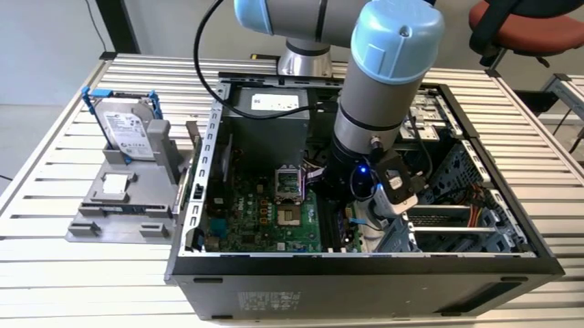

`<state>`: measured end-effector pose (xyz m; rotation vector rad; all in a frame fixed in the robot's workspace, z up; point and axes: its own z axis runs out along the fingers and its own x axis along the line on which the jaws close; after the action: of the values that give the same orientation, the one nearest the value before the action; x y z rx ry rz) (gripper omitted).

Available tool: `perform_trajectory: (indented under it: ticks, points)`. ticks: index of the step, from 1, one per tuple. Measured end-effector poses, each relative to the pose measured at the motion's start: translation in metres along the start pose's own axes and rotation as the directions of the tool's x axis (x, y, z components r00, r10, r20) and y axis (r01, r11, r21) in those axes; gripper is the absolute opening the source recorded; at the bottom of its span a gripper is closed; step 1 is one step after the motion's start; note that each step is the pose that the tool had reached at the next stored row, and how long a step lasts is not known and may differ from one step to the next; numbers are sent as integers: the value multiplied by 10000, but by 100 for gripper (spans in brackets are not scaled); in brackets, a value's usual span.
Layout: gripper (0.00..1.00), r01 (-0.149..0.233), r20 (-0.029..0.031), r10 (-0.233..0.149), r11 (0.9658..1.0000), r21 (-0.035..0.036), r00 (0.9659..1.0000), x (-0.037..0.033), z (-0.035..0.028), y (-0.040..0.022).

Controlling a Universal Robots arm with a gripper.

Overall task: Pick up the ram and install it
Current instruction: 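Insert the ram into the slot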

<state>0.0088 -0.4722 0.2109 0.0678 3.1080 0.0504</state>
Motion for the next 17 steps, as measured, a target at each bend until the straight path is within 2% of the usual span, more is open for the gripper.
perform_trajectory:
  ticks: [4,9,10,11,12,13,17]
  points:
    - [0,-1,-4,1,10000,-3,10000,1,58,-4]
    - [0,-2,-20,1,10000,-16,10000,1,62,-2]
    - [0,-2,-17,2,10000,-54,10000,-1,71,4]
    - [100,0,-17,0,10000,-37,10000,-2,73,5]
    - [100,0,-20,0,10000,45,10000,-4,58,5]
    - [100,-23,-23,23,10000,68,10000,-5,9,2]
    - [100,-31,-24,31,10000,73,10000,-9,-174,9]
